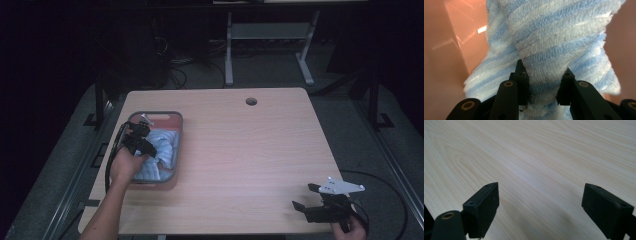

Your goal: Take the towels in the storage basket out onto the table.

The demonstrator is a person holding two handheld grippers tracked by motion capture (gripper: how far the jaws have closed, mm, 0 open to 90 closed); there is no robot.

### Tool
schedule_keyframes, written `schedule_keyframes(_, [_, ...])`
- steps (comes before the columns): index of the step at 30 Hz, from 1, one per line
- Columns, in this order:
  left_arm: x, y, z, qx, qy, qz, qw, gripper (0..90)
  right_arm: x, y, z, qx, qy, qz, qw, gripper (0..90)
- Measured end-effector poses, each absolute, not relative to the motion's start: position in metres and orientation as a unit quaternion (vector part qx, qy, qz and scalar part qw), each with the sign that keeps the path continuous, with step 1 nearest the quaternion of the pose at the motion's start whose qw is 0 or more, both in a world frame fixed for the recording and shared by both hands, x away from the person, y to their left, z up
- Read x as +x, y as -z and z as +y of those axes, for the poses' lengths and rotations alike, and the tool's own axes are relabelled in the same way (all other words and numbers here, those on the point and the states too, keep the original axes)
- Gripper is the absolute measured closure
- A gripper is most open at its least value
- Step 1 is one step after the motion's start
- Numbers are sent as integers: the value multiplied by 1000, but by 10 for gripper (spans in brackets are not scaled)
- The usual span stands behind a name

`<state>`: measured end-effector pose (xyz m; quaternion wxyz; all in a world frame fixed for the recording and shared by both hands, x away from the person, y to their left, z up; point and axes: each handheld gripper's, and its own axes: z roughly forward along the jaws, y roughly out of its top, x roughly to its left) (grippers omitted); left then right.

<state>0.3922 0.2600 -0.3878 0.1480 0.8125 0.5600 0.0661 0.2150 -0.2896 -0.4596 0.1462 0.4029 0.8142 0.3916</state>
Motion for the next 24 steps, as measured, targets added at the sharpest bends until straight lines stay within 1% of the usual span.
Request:
schedule_keyframes(2, [390, 384, 262, 811, -69, 559, 157, 686, 215, 459, -290, 403, -391, 814, 148, 140])
schedule_keyframes(3, [385, 376, 266, 804, -69, 562, 182, 686, 215, 459, -290, 404, -391, 814, 148, 140])
schedule_keyframes(5, [380, 369, 269, 803, -75, 560, 192, 686, 215, 459, -290, 405, -390, 814, 148, 140])
schedule_keyframes(10, [372, 353, 279, 790, -62, 560, 241, 686, 214, 460, -292, 408, -391, 811, 150, 140])
schedule_keyframes(17, [363, 332, 287, 780, -74, 556, 277, 685, 213, 459, -293, 411, -391, 809, 151, 140])
schedule_keyframes(24, [360, 317, 290, 775, -78, 554, 296, 685, 214, 459, -292, 413, -390, 809, 152, 140])
